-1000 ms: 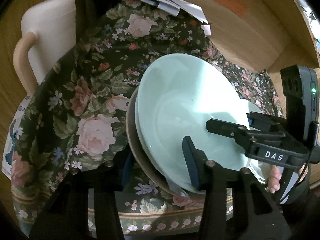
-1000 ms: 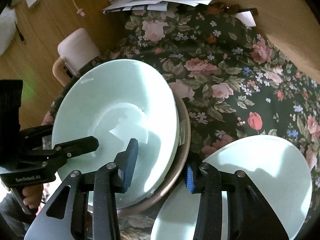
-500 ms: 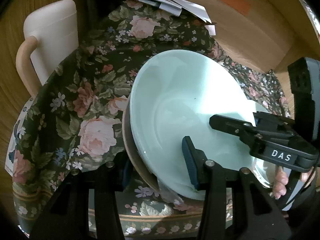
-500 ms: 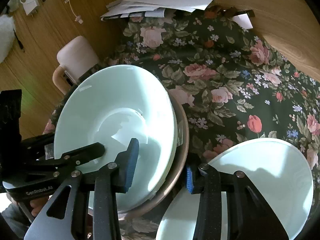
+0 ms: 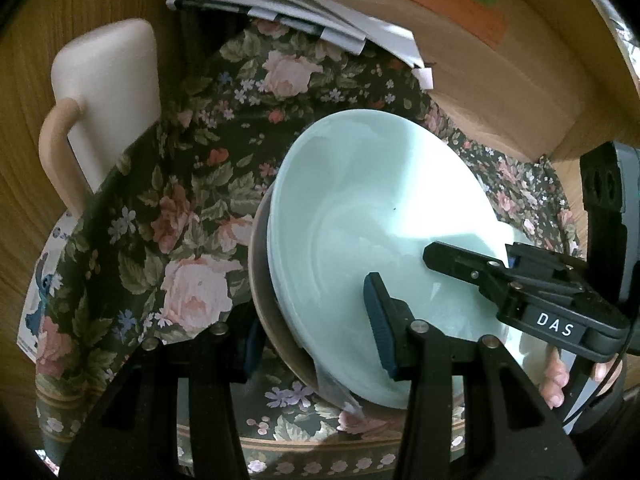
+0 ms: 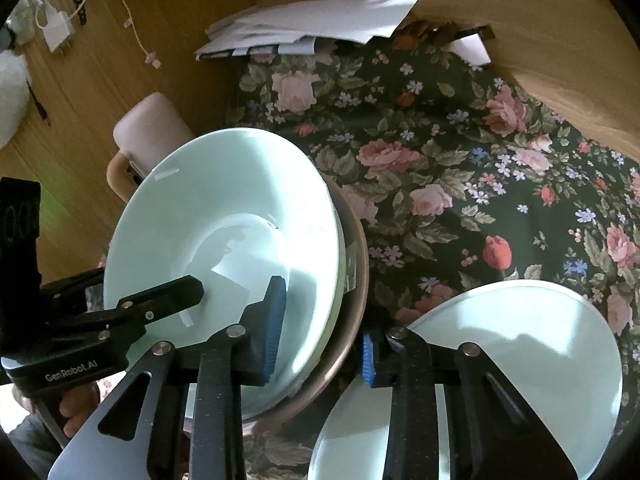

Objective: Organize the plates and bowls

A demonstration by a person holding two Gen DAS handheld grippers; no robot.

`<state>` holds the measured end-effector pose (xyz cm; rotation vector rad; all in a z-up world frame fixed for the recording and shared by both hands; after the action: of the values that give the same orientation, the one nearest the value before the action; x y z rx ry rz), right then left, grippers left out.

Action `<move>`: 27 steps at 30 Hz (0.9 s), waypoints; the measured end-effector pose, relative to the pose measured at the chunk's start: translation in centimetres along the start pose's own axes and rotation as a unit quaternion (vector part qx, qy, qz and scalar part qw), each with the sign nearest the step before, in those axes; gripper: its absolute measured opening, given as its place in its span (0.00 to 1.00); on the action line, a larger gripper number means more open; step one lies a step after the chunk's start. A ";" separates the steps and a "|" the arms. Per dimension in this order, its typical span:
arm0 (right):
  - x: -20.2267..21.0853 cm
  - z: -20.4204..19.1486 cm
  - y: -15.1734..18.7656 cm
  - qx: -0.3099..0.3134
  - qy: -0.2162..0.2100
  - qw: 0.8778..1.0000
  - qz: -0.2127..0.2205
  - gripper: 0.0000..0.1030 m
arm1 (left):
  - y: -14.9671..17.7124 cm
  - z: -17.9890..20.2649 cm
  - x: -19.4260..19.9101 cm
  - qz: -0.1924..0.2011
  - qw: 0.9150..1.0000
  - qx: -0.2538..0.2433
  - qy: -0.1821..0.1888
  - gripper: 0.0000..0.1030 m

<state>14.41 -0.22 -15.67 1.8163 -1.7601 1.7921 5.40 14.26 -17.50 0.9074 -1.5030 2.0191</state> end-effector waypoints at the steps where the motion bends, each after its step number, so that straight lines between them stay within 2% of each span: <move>1: 0.3 0.0 0.0 -0.001 0.001 1.000 0.004 0.28 | -0.1 0.2 0.2 0.002 1.000 -0.002 0.000 0.44; 16: 4.3 0.9 0.6 -0.003 0.018 0.999 0.045 0.28 | -0.7 3.6 1.7 0.024 0.999 -0.030 0.011 0.44; 27: 7.4 2.3 2.1 -0.016 0.037 0.997 0.065 0.28 | -0.4 6.7 2.3 0.024 0.998 -0.055 0.028 0.44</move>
<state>12.16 -7.27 -12.59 1.6365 -1.9076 1.8372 5.62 7.93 -14.31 0.7729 -1.6025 1.9556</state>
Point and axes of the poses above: each gripper's, at about its wrist camera, not at the fingertips, and x roughly against the way its jaws point, z to its right, y to its underside, the point moved 1 cm from there along -x, roughly the way its jaws point, and after that the axes turned 4 degrees about -y, right-handed, at the moved point
